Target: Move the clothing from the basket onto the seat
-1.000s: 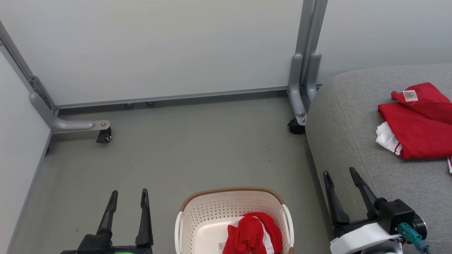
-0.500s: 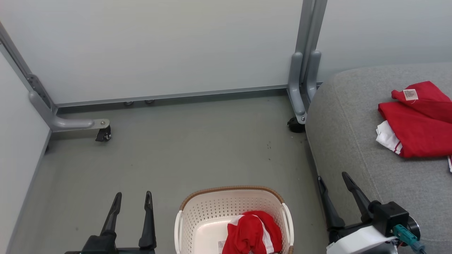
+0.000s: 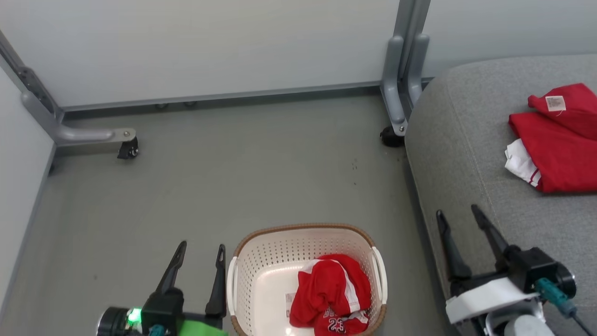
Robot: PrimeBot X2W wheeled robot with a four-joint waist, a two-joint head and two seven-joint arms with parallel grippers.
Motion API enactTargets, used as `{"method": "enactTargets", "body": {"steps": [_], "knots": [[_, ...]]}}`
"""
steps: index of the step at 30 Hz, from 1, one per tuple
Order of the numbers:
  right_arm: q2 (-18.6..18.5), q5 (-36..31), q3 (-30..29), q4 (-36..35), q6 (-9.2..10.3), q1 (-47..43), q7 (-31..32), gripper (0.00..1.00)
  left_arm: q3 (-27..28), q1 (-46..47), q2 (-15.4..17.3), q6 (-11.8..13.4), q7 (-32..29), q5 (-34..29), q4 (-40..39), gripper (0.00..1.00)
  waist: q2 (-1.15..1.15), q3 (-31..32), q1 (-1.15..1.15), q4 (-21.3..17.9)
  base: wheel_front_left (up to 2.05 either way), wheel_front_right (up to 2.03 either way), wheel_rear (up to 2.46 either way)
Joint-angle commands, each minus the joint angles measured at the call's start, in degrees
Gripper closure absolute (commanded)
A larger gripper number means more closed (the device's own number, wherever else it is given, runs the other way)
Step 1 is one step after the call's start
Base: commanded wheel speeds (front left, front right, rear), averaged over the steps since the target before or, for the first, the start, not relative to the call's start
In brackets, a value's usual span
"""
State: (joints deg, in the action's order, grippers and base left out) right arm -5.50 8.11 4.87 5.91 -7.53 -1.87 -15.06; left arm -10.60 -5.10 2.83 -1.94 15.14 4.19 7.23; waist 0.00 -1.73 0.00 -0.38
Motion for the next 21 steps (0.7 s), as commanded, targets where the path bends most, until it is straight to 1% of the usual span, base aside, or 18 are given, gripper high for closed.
{"method": "enactTargets", "body": {"steps": [1, 5, 7, 10, 15, 21], "knots": [[-0.46, -0.53, -0.86, -0.84, 0.09, 2.58, -0.18, 0.0, -0.37, 3.26, 0.11, -0.49, 0.0, -0.9, 0.16, 0.0, 0.0, -6.41, 0.0, -0.58, 0.0, 0.0, 0.0], [-1.3, -1.27, -3.55, -2.34, 0.09, 7.43, -0.18, 0.0, -2.15, 9.74, 0.12, -1.51, 0.0, -2.53, 2.04, 0.0, 0.0, -14.49, 0.0, -1.14, 0.0, 0.0, 0.0], [-1.65, -1.4, -4.9, -3.06, 0.09, 9.5, -0.18, 0.0, -2.8, 13.08, 0.14, -1.21, 0.0, -3.55, 2.89, 0.0, 0.0, -17.8, 0.0, -1.43, 0.0, 0.0, 0.0], [-1.82, -1.81, -6.67, -4.33, 0.08, 12.39, -0.17, 0.0, -3.83, 17.4, 0.15, -1.76, -0.02, -4.16, 5.72, 0.0, 0.0, -22.09, 0.0, -2.15, 0.0, 0.0, 0.0], [-2.09, -0.97, -9.69, -6.72, 0.09, 16.31, -0.18, 0.0, -6.74, 25.58, 1.05, -3.61, -0.02, -5.39, 11.63, 0.0, 0.0, -28.72, 0.0, -3.09, 0.0, 0.0, 0.0], [-2.8, -0.04, -11.63, -9.84, 0.09, 19.99, -0.18, 0.0, -11.47, 34.95, 1.64, -4.87, -0.02, -6.95, 19.2, 0.0, 0.0, -36.66, 0.0, -4.37, 0.0, 0.0, 0.0]]}}
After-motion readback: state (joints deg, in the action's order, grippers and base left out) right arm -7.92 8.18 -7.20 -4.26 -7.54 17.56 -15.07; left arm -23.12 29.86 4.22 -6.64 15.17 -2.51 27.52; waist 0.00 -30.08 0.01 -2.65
